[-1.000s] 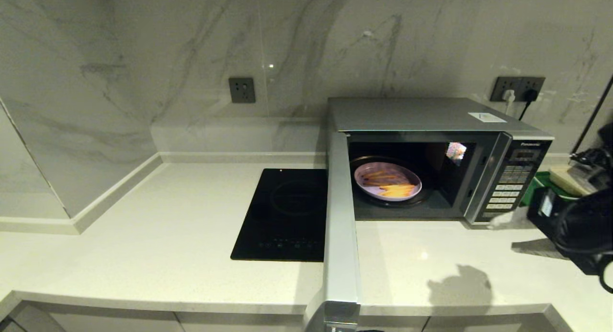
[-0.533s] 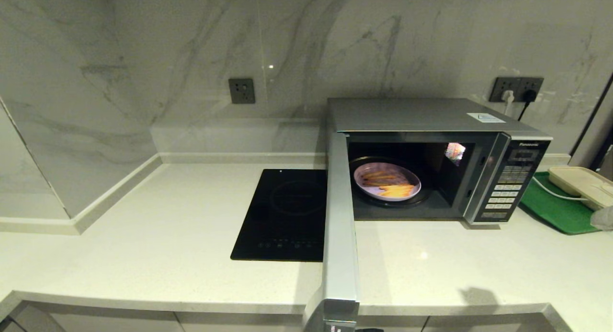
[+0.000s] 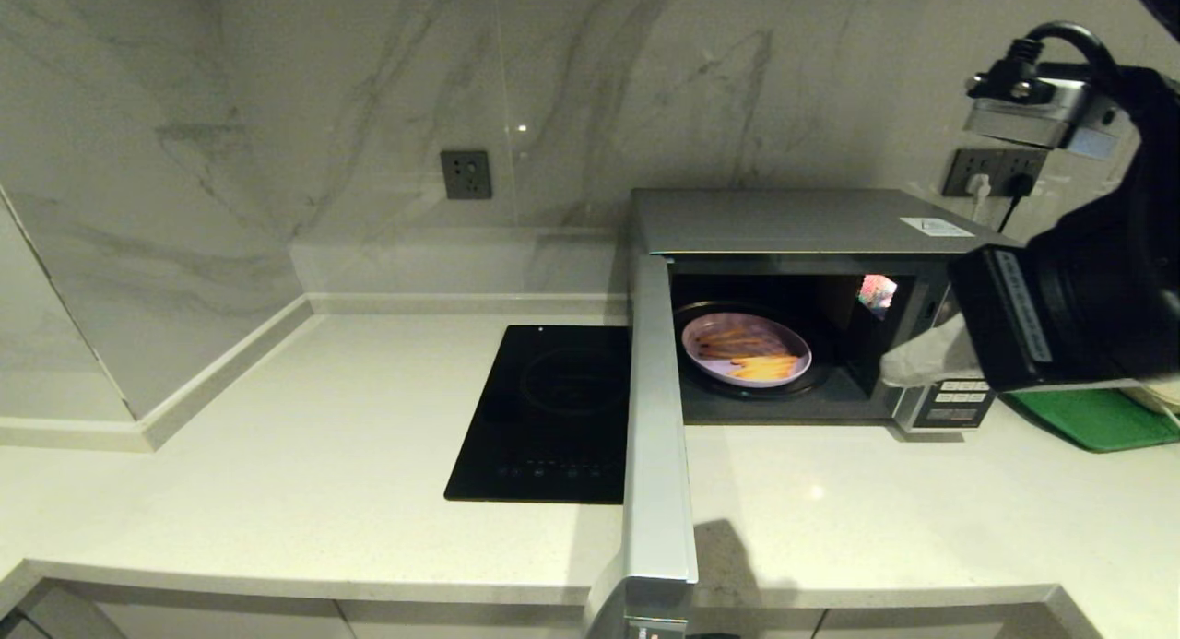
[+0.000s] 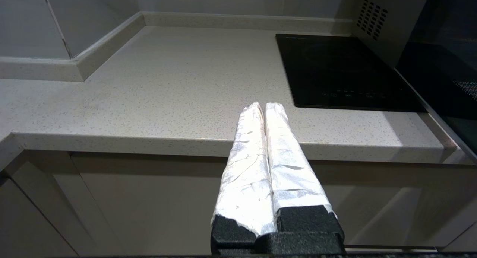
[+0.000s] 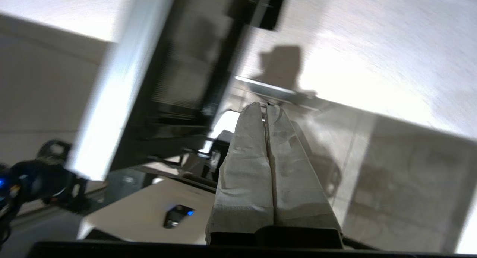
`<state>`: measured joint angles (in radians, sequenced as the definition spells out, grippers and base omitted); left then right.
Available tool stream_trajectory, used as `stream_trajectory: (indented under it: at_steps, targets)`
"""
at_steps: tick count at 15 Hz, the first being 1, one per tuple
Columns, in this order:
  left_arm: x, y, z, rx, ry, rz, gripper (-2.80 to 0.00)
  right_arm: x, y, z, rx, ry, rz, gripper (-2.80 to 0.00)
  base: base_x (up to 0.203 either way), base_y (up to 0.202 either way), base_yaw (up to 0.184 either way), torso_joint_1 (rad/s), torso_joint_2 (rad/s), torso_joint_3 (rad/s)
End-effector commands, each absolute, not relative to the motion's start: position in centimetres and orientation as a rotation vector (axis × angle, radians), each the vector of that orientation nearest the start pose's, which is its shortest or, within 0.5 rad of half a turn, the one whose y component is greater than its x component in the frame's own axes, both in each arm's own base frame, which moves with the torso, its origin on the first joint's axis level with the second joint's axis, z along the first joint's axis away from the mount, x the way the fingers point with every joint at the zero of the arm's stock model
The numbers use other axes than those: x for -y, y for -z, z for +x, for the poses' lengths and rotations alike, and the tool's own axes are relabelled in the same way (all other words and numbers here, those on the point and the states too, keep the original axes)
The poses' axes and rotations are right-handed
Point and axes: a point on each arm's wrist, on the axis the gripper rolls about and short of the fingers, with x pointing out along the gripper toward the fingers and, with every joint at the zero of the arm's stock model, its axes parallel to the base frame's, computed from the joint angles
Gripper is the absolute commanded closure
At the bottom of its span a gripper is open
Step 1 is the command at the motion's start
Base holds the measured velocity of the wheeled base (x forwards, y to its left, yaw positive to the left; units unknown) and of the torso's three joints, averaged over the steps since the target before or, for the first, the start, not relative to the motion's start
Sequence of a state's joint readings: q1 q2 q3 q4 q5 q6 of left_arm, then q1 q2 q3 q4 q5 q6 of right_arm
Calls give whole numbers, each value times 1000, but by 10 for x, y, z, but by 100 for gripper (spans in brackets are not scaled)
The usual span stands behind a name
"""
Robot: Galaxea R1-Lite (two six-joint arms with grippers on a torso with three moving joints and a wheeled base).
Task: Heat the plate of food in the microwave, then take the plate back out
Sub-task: Close the microwave oven
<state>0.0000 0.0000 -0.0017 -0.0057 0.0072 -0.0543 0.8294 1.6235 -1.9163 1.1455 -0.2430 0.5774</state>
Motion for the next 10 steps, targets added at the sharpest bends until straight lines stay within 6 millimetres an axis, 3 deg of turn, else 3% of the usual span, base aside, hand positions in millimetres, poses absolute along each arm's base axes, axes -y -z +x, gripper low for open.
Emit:
stream_trajectory:
  at_steps: [1,3,10]
  targets:
    - [0,-77,-23,8,-7,-55,0,-208,-336,161,-873,-406,47,0,0,0,0,0,0,0]
    - [0,-77,-23,8,-7,-55,0,-225,-331,163,-864,-453,52,0,0,0,0,0,0,0]
    - [0,-77,-23,8,-7,-54,0,-251,-313,171,-944,-571,20,0,0,0,0,0,0,0]
